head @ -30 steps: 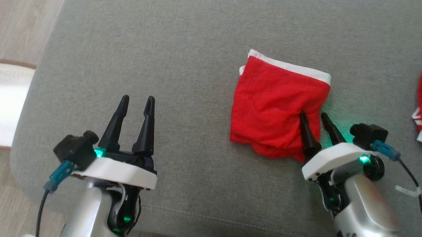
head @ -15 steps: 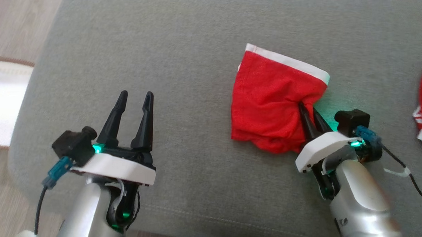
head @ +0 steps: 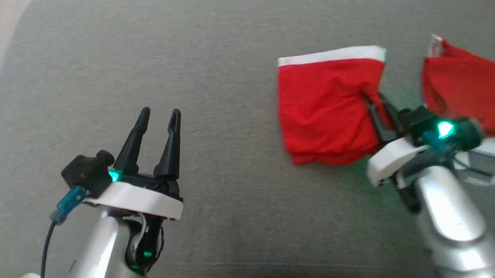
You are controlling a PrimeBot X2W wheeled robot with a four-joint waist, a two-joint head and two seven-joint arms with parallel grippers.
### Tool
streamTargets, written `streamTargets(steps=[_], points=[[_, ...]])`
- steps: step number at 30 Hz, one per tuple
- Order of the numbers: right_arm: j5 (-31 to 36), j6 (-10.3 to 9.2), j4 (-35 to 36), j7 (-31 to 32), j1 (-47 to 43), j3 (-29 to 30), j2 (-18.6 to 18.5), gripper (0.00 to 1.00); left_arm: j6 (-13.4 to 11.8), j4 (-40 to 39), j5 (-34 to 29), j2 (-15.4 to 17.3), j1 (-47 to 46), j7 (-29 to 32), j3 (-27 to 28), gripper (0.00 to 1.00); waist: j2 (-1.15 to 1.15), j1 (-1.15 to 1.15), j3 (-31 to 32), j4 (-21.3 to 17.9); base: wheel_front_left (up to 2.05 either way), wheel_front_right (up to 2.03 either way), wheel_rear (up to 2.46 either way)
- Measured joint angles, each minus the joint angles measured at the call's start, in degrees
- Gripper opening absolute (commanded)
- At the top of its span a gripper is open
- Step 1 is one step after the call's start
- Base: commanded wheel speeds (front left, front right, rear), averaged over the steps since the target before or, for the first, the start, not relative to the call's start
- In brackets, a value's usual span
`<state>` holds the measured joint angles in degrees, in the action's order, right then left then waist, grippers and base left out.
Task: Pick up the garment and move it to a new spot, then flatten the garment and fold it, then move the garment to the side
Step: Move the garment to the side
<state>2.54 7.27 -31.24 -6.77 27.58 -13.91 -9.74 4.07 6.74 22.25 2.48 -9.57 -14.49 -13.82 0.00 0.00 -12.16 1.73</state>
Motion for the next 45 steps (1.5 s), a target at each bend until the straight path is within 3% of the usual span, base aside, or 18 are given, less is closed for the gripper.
streamTargets(steps=[11,16,24,40,43,44,45], points=[[-6.8,0.01,10.4,10.2,5.4,-1.6,-20.2,0.0,1.2,-0.6,-1.7,0.0,-1.0,-0.1,0.2,1.0,0.0,0.0,-4.6,-5.8,0.0,0.0,0.0],[-8.1,0.0,10.6,13.4,7.2,1.2,-25.6,0.0,2.1,-0.6,-2.6,0.0,-3.8,-0.1,1.1,1.0,0.0,0.0,-8.1,-6.8,0.0,0.0,0.0],[-8.4,0.0,9.4,16.6,7.2,4.7,-26.8,0.0,3.0,-0.5,-3.4,0.0,-6.1,-0.1,1.8,1.0,0.0,0.01,-12.6,-7.1,0.0,0.0,0.0],[-6.5,0.01,11.8,17.9,7.1,8.7,-24.6,0.0,3.1,0.2,-4.1,0.0,-7.3,-0.2,3.4,1.0,0.0,0.0,-15.0,-6.8,0.0,0.0,0.0],[-7.0,0.01,12.0,18.2,7.0,9.9,-23.2,0.54,3.1,0.4,-4.1,0.0,-7.3,-0.2,3.3,1.0,0.0,0.0,-14.6,-7.0,0.0,0.0,0.0],[-7.5,0.01,12.1,18.5,6.9,10.3,-22.7,0.95,3.1,0.4,-4.1,0.0,-7.3,-0.2,3.3,1.0,0.0,0.0,-14.5,-7.0,0.0,0.0,0.0],[-7.9,0.01,12.1,18.7,6.9,10.8,-22.2,1.0,3.1,0.5,-4.1,0.0,-7.3,-0.2,3.3,1.0,0.0,0.0,-14.3,-7.1,0.0,0.0,0.0]])
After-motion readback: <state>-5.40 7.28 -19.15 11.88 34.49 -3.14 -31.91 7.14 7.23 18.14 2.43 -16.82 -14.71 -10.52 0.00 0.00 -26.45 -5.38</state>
